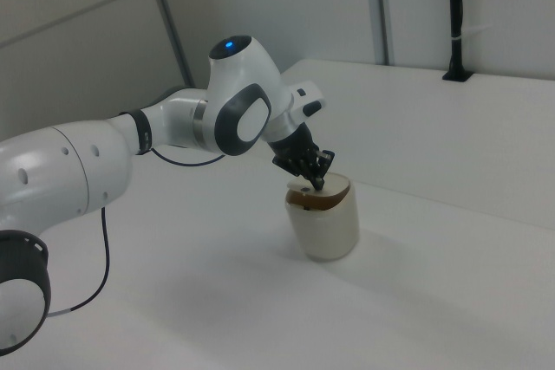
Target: Close the trash can
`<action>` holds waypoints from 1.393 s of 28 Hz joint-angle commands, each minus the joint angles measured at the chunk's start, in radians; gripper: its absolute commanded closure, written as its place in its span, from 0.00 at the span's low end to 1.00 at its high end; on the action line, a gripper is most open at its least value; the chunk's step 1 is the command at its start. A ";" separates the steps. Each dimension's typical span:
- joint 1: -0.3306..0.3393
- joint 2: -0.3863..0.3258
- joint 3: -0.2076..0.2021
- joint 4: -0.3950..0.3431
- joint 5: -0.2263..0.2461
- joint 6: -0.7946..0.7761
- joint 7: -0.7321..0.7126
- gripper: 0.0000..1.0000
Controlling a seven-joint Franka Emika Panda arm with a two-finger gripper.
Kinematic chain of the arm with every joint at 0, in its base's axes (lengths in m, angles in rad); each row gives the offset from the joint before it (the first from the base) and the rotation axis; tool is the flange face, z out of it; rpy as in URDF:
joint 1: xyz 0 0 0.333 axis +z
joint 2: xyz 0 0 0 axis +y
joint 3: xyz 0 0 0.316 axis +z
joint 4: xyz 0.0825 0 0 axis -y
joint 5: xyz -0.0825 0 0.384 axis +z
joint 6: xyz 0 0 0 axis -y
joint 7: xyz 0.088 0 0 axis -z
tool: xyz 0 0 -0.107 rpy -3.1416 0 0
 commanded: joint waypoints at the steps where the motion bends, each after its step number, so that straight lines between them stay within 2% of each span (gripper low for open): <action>1: 0.009 -0.013 -0.001 -0.034 0.016 -0.020 -0.032 1.00; 21: 0.014 -0.004 0.013 -0.094 0.014 -0.018 -0.033 1.00; 29: 0.014 0.004 0.015 -0.083 0.022 -0.017 -0.019 1.00; 33: 0.009 -0.028 0.015 -0.072 0.029 -0.018 0.028 1.00; 35: 0.003 -0.043 0.015 -0.065 0.045 -0.020 0.053 0.97; 37: 0.002 -0.056 0.012 -0.061 0.068 -0.020 0.072 0.87; 38: 0.002 -0.069 0.007 -0.061 0.077 -0.024 0.091 0.68; 39: 0.002 -0.076 0.007 -0.061 0.077 -0.029 0.102 0.57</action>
